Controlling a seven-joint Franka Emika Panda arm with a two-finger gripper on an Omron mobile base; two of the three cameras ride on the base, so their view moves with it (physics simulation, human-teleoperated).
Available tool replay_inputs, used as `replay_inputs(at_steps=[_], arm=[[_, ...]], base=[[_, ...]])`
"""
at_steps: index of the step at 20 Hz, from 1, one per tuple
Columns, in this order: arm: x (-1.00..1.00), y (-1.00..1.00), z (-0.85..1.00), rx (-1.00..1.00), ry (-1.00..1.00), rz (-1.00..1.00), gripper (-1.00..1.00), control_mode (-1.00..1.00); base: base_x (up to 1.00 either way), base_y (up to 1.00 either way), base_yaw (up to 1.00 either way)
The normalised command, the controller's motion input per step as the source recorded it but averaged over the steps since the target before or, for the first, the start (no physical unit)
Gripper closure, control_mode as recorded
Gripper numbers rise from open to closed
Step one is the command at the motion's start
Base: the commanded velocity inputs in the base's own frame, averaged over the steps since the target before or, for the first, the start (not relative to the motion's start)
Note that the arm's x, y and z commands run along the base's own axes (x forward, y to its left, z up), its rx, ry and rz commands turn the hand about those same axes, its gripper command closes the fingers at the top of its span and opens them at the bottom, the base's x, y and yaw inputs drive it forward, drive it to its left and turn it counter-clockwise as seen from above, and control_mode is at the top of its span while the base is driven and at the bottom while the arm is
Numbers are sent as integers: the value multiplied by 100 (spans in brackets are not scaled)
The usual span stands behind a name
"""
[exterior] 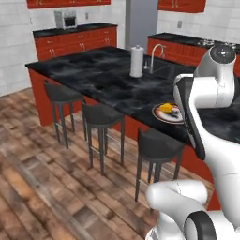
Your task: Take the cheese, steak, and avocado from the fridge and place them on the plate on the dining counter to create an appetizer plate.
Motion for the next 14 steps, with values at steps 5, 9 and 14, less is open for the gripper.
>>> replay_inputs(at_steps=[5, 9, 14], arm=[[0, 0, 0, 0, 0, 0, 100, 100], [0, 0, 0, 0, 0, 0, 100, 100], [0, 0, 0, 0, 0, 0, 100, 100]], base=[[52, 36, -50], [43, 41, -51], [44, 50, -49]])
